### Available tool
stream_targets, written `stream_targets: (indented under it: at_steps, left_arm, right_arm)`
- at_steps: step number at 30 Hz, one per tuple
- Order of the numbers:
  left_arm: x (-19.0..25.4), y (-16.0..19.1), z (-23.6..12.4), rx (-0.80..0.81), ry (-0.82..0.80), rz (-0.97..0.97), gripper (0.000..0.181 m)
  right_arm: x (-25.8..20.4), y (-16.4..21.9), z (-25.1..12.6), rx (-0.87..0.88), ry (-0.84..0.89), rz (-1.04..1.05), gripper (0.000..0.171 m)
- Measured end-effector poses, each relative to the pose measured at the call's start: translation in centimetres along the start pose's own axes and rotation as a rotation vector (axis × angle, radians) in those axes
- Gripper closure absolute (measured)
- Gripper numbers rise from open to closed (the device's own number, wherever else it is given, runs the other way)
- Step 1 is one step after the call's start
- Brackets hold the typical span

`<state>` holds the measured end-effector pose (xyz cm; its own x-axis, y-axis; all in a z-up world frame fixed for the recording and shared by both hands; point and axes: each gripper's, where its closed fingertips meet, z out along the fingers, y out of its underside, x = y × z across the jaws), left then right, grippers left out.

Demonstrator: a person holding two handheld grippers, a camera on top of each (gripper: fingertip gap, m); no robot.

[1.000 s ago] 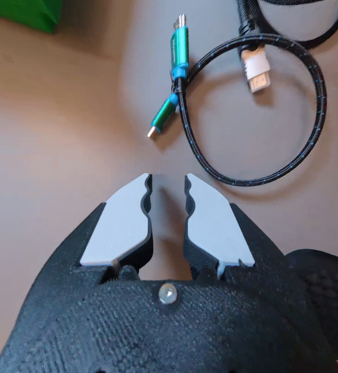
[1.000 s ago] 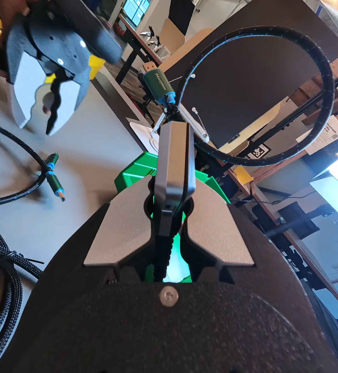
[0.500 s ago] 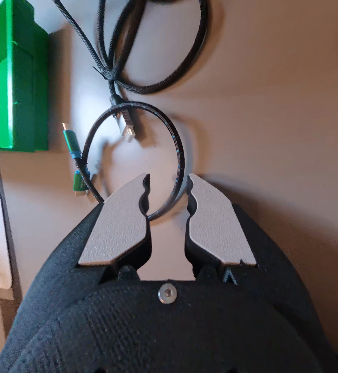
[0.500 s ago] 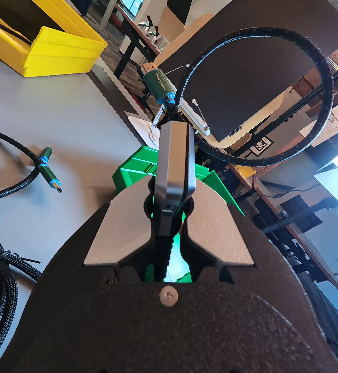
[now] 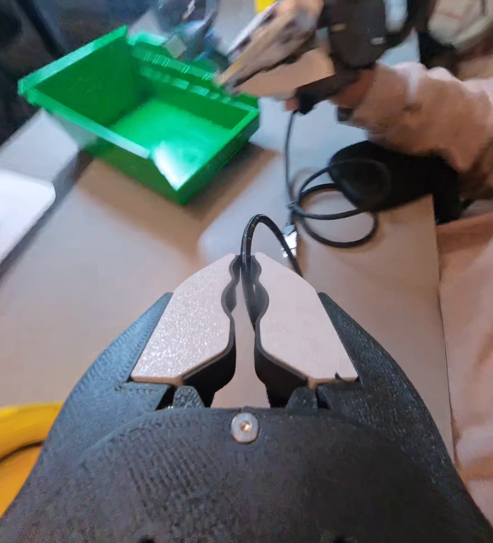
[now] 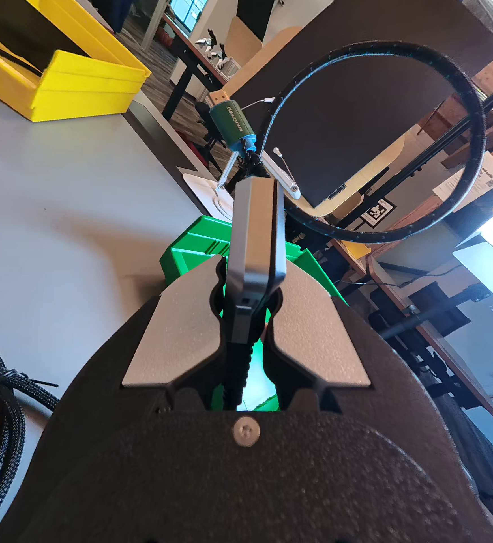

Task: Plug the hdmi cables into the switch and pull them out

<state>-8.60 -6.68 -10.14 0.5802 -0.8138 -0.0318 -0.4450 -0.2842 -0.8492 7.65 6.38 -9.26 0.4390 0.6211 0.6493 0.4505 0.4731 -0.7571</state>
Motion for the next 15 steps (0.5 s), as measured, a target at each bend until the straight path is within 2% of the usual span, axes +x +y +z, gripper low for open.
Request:
stream_targets:
  at_steps: [2, 4, 6, 9, 10, 12, 15]
  left_arm:
    - [-3.3, 4.2, 1.3, -0.096, -0.004, -0.171, 0.174]
    - [-5.6, 8.6, 2.6, -0.202, -0.048, -0.202, 0.174]
    - [-6.1, 10.5, 3.3, -0.243, -0.068, -0.190, 0.164]
    - [-5.8, 9.5, 2.8, -0.229, -0.136, -0.063, 0.149]
    - [-4.6, 8.6, 2.6, -0.208, -0.109, -0.029, 0.144]
    - [-1.2, 7.3, 2.6, -0.195, -0.014, -0.007, 0.144]
    - [4.6, 8.0, 3.8, -0.283, 0.130, 0.012, 0.143]
  right_arm:
    - [-0.2, 0.0, -0.1, -0.004, 0.001, -0.014, 0.146]
    - [-0.3, 0.0, -0.1, -0.003, 0.001, -0.023, 0.146]
    - [-0.3, 0.2, 0.0, -0.007, -0.004, -0.021, 0.146]
    - [-0.4, 0.6, 0.3, -0.017, -0.018, -0.010, 0.146]
    - [-0.5, 0.7, 0.4, -0.020, -0.021, -0.008, 0.146]
    - [-0.6, 0.8, 0.5, -0.024, -0.025, -0.009, 0.146]
    - [-0.7, 0.6, 0.4, -0.022, -0.024, -0.017, 0.146]
